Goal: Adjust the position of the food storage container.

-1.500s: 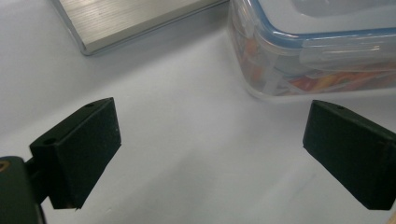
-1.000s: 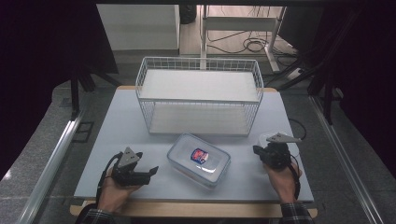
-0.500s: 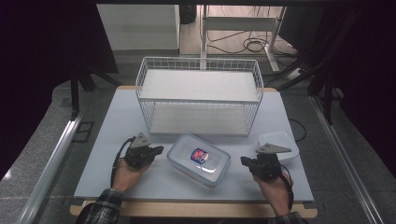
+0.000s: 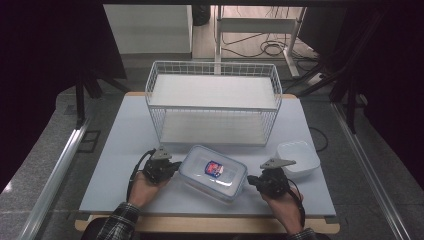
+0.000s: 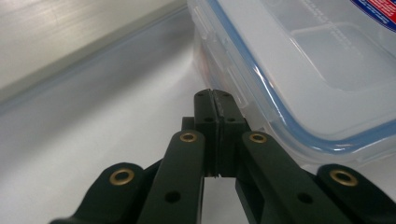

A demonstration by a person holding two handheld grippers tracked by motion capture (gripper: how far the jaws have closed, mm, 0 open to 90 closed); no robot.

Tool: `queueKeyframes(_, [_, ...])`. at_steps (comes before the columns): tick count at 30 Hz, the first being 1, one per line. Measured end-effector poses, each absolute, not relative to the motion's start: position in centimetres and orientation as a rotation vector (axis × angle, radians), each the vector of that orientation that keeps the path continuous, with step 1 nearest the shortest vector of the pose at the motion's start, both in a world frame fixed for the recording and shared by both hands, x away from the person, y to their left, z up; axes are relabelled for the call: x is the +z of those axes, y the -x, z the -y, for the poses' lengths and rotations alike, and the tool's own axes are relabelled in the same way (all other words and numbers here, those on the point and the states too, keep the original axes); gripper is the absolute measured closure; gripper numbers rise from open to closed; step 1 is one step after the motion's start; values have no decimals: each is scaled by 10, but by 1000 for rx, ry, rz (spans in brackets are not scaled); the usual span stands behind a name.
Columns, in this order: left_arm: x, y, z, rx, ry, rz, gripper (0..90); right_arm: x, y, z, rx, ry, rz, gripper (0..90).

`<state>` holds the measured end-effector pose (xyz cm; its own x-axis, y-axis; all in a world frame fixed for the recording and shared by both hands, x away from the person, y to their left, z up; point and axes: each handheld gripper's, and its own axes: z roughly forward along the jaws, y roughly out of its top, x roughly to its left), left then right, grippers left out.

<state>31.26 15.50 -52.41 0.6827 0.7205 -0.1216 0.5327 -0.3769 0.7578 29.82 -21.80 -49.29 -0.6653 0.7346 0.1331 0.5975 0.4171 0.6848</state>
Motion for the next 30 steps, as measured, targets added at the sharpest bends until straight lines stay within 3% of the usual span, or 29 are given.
queueKeyframes(25, [-521,-269,-159,269,-2084,-1021,882,-497,-337,202,1056,-1202,-2468,890])
queueKeyframes(26, [-521,-269,-159,268,-2082,-1021,869,-497,-337,201,1055,-1201,-2469,889])
queueKeyframes(30, [-521,-272,-164,282,-2073,-1047,666,-495,-332,206,1065,-1184,-2459,826])
